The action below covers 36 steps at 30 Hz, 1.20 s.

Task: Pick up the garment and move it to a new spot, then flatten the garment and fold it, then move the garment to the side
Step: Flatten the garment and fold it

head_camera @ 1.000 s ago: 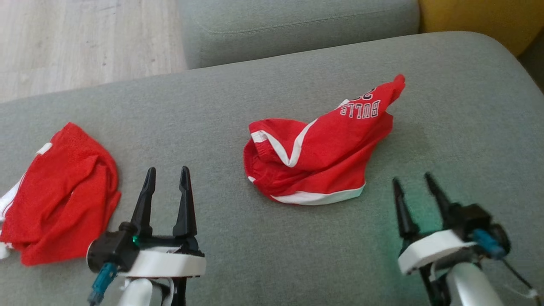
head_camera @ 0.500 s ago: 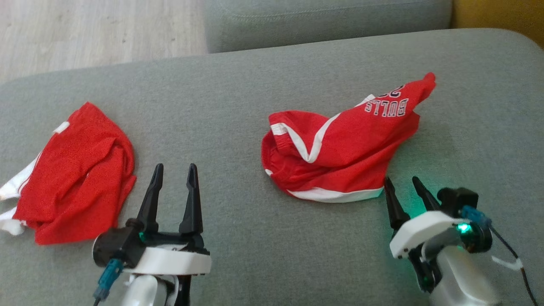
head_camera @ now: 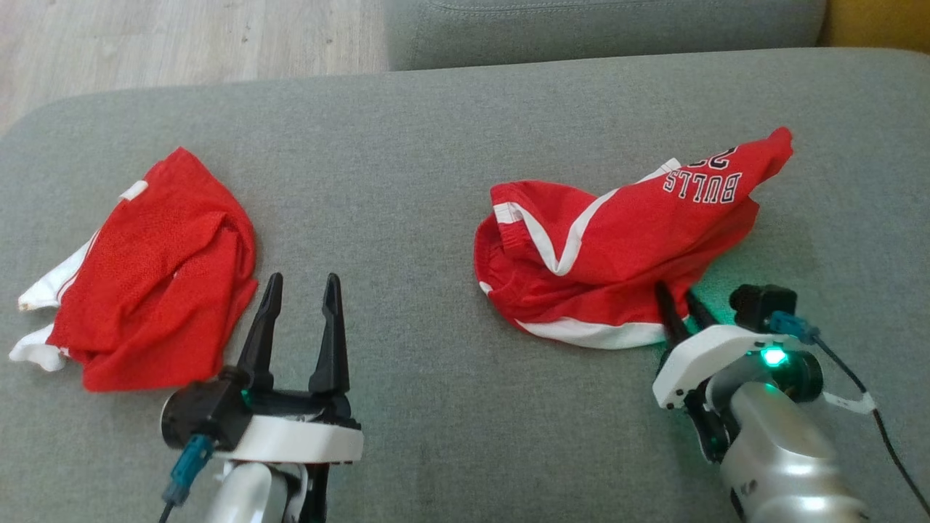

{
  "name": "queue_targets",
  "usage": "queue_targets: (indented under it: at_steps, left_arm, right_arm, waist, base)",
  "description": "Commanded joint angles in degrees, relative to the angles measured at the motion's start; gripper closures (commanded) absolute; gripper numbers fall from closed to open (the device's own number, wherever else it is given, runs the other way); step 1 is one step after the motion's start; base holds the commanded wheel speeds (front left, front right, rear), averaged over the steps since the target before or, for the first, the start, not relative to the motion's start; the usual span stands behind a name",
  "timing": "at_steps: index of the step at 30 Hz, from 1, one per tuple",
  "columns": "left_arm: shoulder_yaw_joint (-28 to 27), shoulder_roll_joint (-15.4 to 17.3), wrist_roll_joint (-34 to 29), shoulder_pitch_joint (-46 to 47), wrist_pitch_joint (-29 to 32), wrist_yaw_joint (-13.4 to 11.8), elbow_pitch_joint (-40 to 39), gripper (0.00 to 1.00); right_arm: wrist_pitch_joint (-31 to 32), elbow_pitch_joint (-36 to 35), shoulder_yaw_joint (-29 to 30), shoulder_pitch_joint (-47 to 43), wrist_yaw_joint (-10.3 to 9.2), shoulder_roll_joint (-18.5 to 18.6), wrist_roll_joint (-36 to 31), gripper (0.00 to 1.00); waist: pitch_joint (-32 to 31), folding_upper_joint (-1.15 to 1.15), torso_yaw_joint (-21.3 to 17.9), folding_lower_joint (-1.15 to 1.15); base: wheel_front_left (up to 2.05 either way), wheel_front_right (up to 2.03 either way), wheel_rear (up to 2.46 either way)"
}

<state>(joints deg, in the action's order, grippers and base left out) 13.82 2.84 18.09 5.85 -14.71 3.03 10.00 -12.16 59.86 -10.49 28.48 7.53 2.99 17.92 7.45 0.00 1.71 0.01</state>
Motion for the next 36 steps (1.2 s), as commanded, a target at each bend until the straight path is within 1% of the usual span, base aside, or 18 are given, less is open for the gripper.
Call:
queue_targets:
  at_steps: [1, 3, 5, 8, 10, 15, 16, 18, 20, 22, 25, 28, 31, 32, 33, 36]
  left_arm:
    - [-1.53, 0.04, -0.30, 2.66, -0.29, -0.10, -1.77, 0.00]
    - [-1.78, 0.04, -0.27, 2.58, -0.29, -0.24, -1.77, 0.00]
    - [-2.09, 0.04, -0.22, 2.32, -0.29, -0.41, -1.82, 0.00]
    - [-2.51, 0.04, -0.06, 1.91, -0.29, -0.53, -2.02, 0.00]
    - [-2.69, 0.04, 0.11, 1.56, -0.29, -0.67, -2.25, 0.00]
    - [-2.70, 0.04, 0.67, 0.69, -0.29, -1.10, -2.87, 0.00]
    - [-2.38, 0.04, 0.87, 0.53, -0.29, -1.27, -3.00, 0.00]
    - [-2.08, 0.04, 1.16, 0.41, -0.29, -1.42, -3.21, 0.00]
    - [-2.01, 0.04, 1.38, 0.28, -0.29, -1.43, -3.37, 0.00]
    - [-1.86, 0.04, 1.45, 0.33, -0.29, -1.39, -3.34, 0.00]
    - [-1.53, 0.04, 1.33, 0.71, -0.29, -1.16, -3.12, 0.00]
    - [-1.19, 0.04, 1.21, 1.31, -0.29, -1.05, -2.89, 0.00]
    - [-1.22, 0.04, 1.18, 1.82, -0.29, -0.99, -2.74, 0.00]
    - [-1.22, 0.04, 1.16, 1.89, -0.29, -0.97, -2.69, 0.00]
    - [-1.20, 0.04, 1.14, 1.94, -0.29, -0.95, -2.64, 0.00]
    - [-1.50, 0.04, 1.08, 1.86, -0.29, -1.01, -2.61, 0.00]
  right_arm:
    - [-0.67, -0.69, -1.48, 1.20, -0.04, -0.12, 0.19, 1.00]
    - [-1.43, 0.53, -1.57, 2.02, -0.04, -0.12, -0.30, 1.00]
    - [-2.12, 1.72, -0.24, 2.77, -0.04, -0.12, -2.26, 1.00]
    - [-2.66, 2.55, 4.26, 3.43, -0.04, -0.07, -7.20, 1.00]
    - [-2.77, 1.72, 8.17, 3.27, -0.04, 0.58, -11.20, 1.00]
    - [-2.82, -6.00, 20.41, 0.69, -0.04, 2.09, -24.27, 1.00]
    - [-1.82, -10.54, 25.60, -0.71, -0.04, 1.79, -30.58, 1.00]
    - [0.31, -15.79, 29.89, -2.07, -0.04, 1.00, -36.67, 1.00]
    - [2.87, -20.43, 32.25, -3.30, -0.04, 0.31, -42.25, 1.00]
    - [5.35, -23.79, 32.58, -4.22, -0.04, 0.00, -47.20, 1.00]
    - [8.63, -24.54, 29.32, -4.58, -0.04, -0.08, -49.81, 1.00]
    - [11.64, -23.70, 26.73, -4.71, -0.04, -0.09, -51.88, 1.00]
    - [14.06, -21.28, 24.93, -4.43, -0.04, -0.10, -52.91, 1.00]
    - [14.37, -20.56, 24.52, -4.21, -0.04, -0.10, -52.92, 0.41]
    - [14.40, -19.93, 24.23, -3.96, -0.04, -0.10, -52.51, 0.00]
    - [13.63, -18.86, 23.51, -3.35, -0.04, -0.11, -49.96, 0.00]
  waist:
    - [-0.06, 0.00, -0.04, -0.01]
    - [-0.35, 0.00, -0.28, -0.01]
    - [-0.76, 0.00, -0.76, -0.01]
    - [-1.65, 0.00, -1.72, -0.01]
    - [-2.27, 0.00, -2.41, -0.01]
    - [-3.53, 0.00, -3.70, -0.01]
    - [-3.76, 0.00, -3.70, -0.01]
    - [-3.84, 0.00, -3.43, -0.01]
    - [-3.66, 0.00, -2.95, -0.01]
    - [-3.11, 0.00, -2.29, -0.01]
    - [-2.19, 0.00, -1.24, -0.01]
    - [-1.47, 0.00, -0.11, -0.01]
    - [-1.01, 0.00, 0.63, -0.01]
    - [-0.93, 0.00, 0.78, -0.01]
    - [-0.88, 0.00, 0.90, -0.01]
    - [-0.92, 0.00, 0.67, -0.01]
  base:
    - [0.00, 0.00, 0.00]
    - [0.00, 0.00, 0.00]
    - [0.00, 0.00, 0.00]
    - [0.00, 0.00, 0.00]
    - [0.00, 0.00, 0.00]
    - [0.00, 0.00, 0.00]
    - [0.00, 0.00, 0.00]
    - [0.00, 0.00, 0.00]
    - [0.00, 0.00, 0.00]
    - [0.00, 0.00, 0.00]
    - [0.00, 0.00, 0.00]
    - [0.00, 0.00, 0.00]
    - [0.00, 0.00, 0.00]
    - [0.00, 0.00, 0.00]
    - [0.00, 0.00, 0.00]
    - [0.00, 0.00, 0.00]
